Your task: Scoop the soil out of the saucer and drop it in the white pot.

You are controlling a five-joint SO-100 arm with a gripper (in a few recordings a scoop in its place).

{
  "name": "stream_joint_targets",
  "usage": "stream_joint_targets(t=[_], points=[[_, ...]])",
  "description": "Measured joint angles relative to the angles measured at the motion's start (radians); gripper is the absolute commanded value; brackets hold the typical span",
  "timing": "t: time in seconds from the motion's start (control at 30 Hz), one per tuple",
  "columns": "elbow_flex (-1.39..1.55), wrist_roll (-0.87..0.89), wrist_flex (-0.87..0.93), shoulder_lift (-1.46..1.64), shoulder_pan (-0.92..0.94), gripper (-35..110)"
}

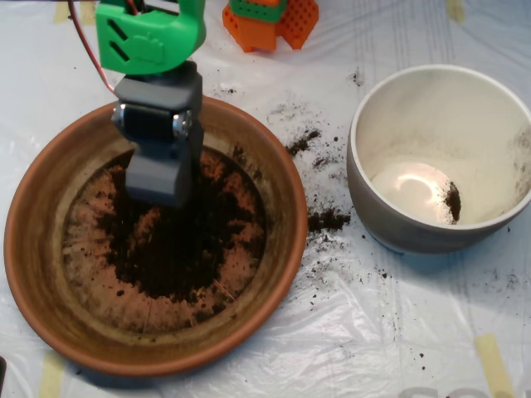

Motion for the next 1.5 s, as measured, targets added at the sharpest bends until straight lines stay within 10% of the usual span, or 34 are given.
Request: stream_joint_targets(t=[1.3,1.5], points=[[-0.394,-0.052,0.264,0.006,-0.746,0],[-0.446,-0.015,0.276,-0.034,-0.772,21]])
